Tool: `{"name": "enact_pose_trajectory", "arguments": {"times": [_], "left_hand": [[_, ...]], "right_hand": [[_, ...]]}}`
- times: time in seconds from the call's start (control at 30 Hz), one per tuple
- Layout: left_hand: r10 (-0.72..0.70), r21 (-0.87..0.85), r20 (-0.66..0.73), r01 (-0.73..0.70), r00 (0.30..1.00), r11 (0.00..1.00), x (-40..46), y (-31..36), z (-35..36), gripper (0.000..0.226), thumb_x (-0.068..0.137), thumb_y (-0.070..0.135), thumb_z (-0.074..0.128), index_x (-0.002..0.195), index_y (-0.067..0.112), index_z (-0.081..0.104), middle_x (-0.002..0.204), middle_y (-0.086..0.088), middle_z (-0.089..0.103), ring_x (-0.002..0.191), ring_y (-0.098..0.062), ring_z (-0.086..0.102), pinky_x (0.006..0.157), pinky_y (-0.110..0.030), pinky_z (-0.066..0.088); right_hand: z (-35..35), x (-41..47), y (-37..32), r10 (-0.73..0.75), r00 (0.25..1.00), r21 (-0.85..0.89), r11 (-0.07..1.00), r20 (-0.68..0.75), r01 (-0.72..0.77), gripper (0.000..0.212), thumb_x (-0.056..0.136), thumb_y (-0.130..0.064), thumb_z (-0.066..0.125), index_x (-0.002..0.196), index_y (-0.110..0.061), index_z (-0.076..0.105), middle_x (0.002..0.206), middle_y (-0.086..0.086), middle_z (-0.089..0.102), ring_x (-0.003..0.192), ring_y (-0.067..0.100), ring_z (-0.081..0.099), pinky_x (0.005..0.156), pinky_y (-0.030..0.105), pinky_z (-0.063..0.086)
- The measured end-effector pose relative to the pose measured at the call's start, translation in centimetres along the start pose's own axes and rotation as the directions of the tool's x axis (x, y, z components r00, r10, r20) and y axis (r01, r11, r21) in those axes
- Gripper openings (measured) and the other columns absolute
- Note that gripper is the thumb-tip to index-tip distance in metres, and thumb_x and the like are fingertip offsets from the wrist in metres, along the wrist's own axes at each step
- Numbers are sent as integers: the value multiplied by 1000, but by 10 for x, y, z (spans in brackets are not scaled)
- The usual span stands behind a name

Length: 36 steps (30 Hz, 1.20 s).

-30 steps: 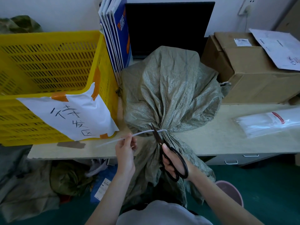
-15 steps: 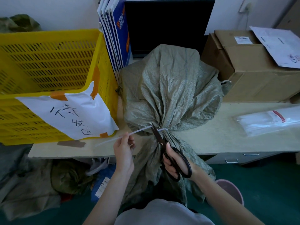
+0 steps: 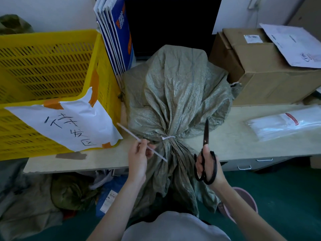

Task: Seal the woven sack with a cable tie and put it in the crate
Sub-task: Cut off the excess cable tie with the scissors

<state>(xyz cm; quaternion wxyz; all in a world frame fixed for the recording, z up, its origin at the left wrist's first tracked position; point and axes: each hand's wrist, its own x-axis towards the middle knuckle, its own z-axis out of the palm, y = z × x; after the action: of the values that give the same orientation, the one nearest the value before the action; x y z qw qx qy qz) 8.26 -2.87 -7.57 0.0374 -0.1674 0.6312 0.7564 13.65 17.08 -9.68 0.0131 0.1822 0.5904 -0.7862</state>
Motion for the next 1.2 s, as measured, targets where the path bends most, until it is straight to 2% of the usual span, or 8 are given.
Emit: {"name": "enact_pose_trajectory", "arguments": {"times": [0.2, 0.33, 0.43, 0.57, 0.7, 0.87, 1.07, 1.2], "left_hand": [[98, 204, 167, -132, 981, 970, -6, 4, 16, 22, 99, 20, 49, 89, 15, 68, 62, 5, 58, 57, -4, 50, 56, -13, 41], [113, 302, 261, -192, 959, 934, -7, 2, 27, 25, 100, 25, 47, 89, 18, 69, 58, 7, 47, 58, -8, 46, 61, -18, 40], [121, 349, 292, -224, 949, 910, -7, -1, 32, 25, 100, 28, 48, 91, 20, 69, 56, -2, 39, 52, -17, 36, 55, -34, 35], [144, 440, 307, -274, 941, 855, -5, 0, 37, 23, 99, 28, 49, 91, 21, 69, 50, 4, 32, 47, -17, 27, 48, -31, 21], [131, 501, 318, -284, 939, 818, -6, 0, 40, 23, 99, 28, 49, 90, 20, 68, 52, 0, 35, 45, -12, 28, 43, -23, 20], [108, 524, 312, -266, 944, 809, -5, 1, 41, 22, 99, 25, 50, 89, 20, 69, 54, -1, 37, 46, -10, 29, 43, -19, 20], [91, 551, 324, -266, 942, 791, -5, 3, 41, 21, 99, 27, 50, 90, 21, 69, 50, 4, 33, 44, -12, 28, 42, -19, 19], [73, 568, 337, -264, 939, 779, -5, 4, 42, 21, 99, 25, 50, 92, 18, 70, 47, 6, 33, 37, -6, 24, 39, -19, 17]], "right_hand": [[-19, 10, -1, 141, 861, 76, 990, -489, -119, 58, 84, -53, 62, 49, -12, 40, 36, 1, 35, 30, 18, 34, 38, 26, 31], [-50, 30, 1, 196, 769, -14, 966, -609, -257, 42, 85, -42, 66, 69, -4, 56, 55, 7, 47, 48, 23, 42, 55, 36, 37], [-67, 49, -2, 138, 779, -332, 849, -611, -410, 33, 89, -29, 63, 77, 0, 57, 59, 9, 50, 53, 22, 47, 50, 30, 35], [-80, 74, -11, 137, 808, -473, 750, -573, -462, 33, 84, -18, 68, 62, -6, 48, 54, 9, 50, 48, 20, 47, 46, 26, 34], [-84, 95, -16, 183, 814, -527, 680, -551, -509, 20, 87, -7, 60, 70, -3, 51, 69, 13, 59, 55, 20, 53, 47, 28, 40], [-88, 115, -21, 188, 823, -481, 733, -536, -481, 21, 88, -1, 59, 71, -6, 47, 74, 12, 59, 72, 29, 60, 61, 40, 50], [-79, 114, -36, 142, 845, -478, 771, -515, -421, 28, 87, 9, 39, 64, -7, 41, 68, 5, 40, 58, 20, 34, 51, 30, 23], [-67, 96, -47, -14, 873, -493, 830, -488, -262, 33, 91, 1, 43, 119, -2, 61, 100, 3, 52, 83, 22, 53, 68, 31, 39]]}}
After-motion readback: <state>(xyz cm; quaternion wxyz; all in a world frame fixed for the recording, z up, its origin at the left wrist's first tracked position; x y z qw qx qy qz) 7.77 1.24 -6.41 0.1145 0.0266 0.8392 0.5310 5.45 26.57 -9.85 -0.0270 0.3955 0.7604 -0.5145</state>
